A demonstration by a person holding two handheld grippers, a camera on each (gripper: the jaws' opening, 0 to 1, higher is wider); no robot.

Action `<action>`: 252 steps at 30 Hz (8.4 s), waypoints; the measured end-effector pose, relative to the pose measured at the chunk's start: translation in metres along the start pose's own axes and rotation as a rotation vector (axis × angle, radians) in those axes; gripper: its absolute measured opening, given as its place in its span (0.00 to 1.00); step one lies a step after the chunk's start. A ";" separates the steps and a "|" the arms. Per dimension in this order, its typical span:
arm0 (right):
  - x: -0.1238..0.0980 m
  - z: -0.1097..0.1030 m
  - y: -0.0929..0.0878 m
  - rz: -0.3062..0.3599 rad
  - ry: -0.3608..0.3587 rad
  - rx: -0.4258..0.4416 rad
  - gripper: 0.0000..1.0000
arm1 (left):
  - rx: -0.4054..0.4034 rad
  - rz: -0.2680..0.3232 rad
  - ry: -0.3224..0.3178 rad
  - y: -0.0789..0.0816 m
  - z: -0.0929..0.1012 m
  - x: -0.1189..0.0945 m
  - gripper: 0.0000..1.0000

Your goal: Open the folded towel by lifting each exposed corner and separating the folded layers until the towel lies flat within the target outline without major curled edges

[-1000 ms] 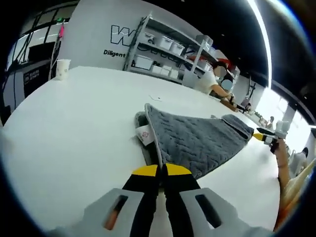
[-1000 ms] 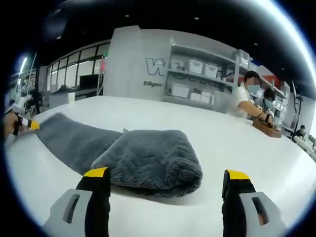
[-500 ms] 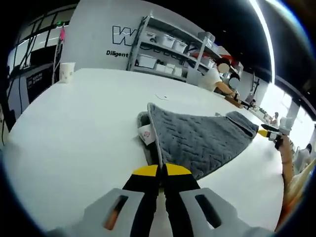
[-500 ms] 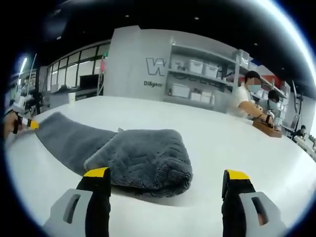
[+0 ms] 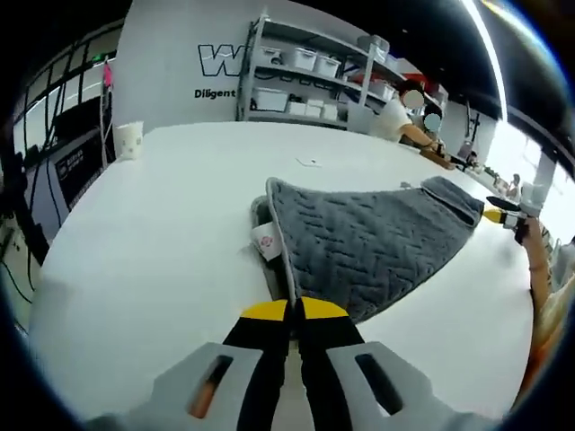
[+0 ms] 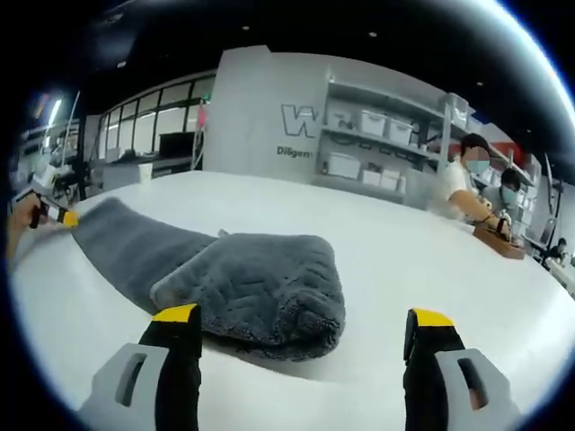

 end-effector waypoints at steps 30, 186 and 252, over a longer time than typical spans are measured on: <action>0.004 -0.036 -0.003 -0.073 0.194 -0.130 0.99 | -0.010 -0.051 0.161 -0.017 -0.031 -0.029 0.03; -0.040 -0.005 0.075 0.354 0.032 -0.052 0.00 | 0.336 0.063 -0.137 -0.005 0.034 -0.032 0.99; 0.007 0.136 -0.051 -0.060 -0.254 0.223 0.00 | 0.346 0.027 -0.131 -0.007 0.035 -0.025 0.98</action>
Point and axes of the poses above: the point that each gripper's makers call its tool centre point, and the gripper's own axes: x roughly forward along the fingers, z roughly to its right, y roughly out of its top, the point moved 9 cm from there along -x, roughly backward along the fingers, and after that the axes turned 9 degrees about -z, right-handed, at the moved point
